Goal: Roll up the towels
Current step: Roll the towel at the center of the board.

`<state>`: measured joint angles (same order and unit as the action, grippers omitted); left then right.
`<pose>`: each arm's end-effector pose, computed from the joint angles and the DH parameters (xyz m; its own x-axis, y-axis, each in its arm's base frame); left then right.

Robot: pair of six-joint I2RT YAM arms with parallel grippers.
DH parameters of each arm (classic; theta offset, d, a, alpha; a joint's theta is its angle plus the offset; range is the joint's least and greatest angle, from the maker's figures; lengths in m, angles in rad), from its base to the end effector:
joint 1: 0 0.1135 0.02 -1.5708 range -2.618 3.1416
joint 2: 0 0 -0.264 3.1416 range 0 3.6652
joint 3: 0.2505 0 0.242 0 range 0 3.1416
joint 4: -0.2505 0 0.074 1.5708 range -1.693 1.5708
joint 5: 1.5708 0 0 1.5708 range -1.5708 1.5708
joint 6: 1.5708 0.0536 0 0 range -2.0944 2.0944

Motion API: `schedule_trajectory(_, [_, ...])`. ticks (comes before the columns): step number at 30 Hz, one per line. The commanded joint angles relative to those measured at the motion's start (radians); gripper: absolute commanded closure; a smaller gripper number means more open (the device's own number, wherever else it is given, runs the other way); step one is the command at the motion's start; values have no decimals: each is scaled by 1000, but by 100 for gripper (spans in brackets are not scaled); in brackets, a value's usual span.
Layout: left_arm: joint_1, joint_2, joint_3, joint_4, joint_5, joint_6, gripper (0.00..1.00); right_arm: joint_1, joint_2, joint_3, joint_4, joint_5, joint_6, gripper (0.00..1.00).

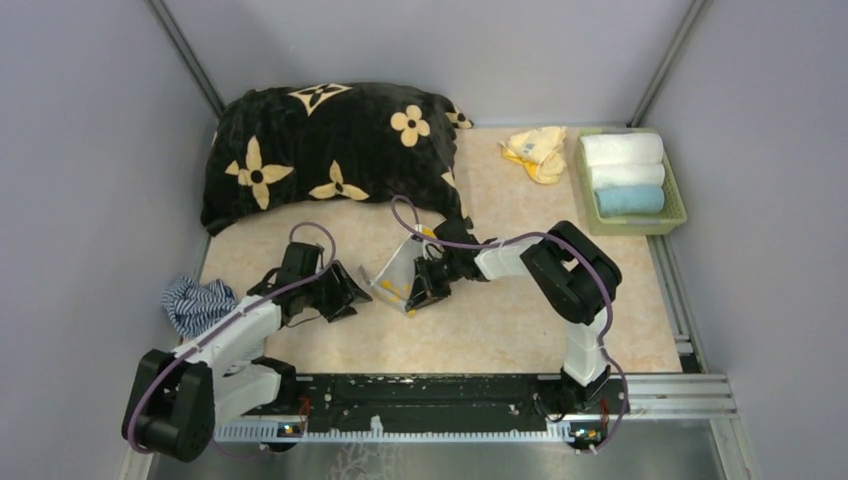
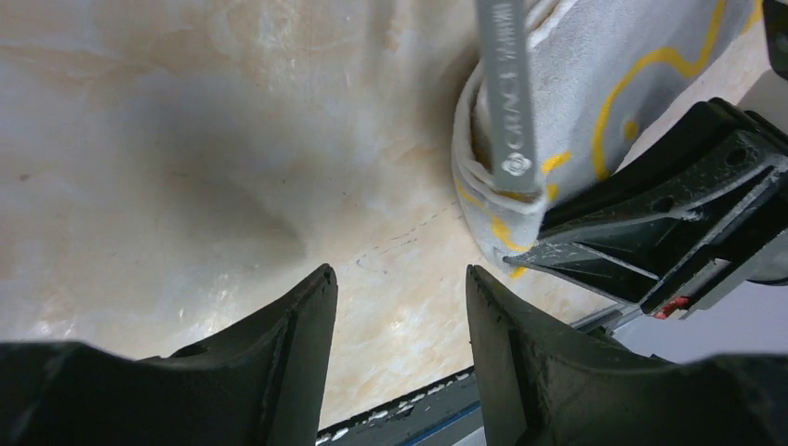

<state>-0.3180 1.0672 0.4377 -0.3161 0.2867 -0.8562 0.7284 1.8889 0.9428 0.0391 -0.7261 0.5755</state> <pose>0.1765 -0.0741 0.1535 -0.8500 -0.4830 -0.2103 -0.2822 0.7546 -0.5923 0.2439 0.2653 0.1193 -0.9302 -0.2844 -0.2322 -0.3538 0.5251 0.7741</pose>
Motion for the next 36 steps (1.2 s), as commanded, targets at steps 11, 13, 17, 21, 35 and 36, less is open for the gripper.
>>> schedule_trajectory(11, [2,161,3,278,136,-35,41,-46,74,72,-27,-55,-8,100])
schedule_trajectory(13, [2,176,6,300,130,-37,41,-46,75,83,-43,-52,-17,100])
schedule_trajectory(17, [2,229,16,331,127,-48,42,-46,74,104,-70,-46,-33,100])
schedule_trajectory(21, [2,271,27,327,97,-62,44,-46,62,127,-110,-29,-59,98])
schedule_trajectory(35, [3,412,56,283,27,-113,53,22,-153,216,-354,321,-283,72])
schedule_trajectory(36, [3,426,62,282,29,-114,53,40,-168,223,-368,363,-303,71])
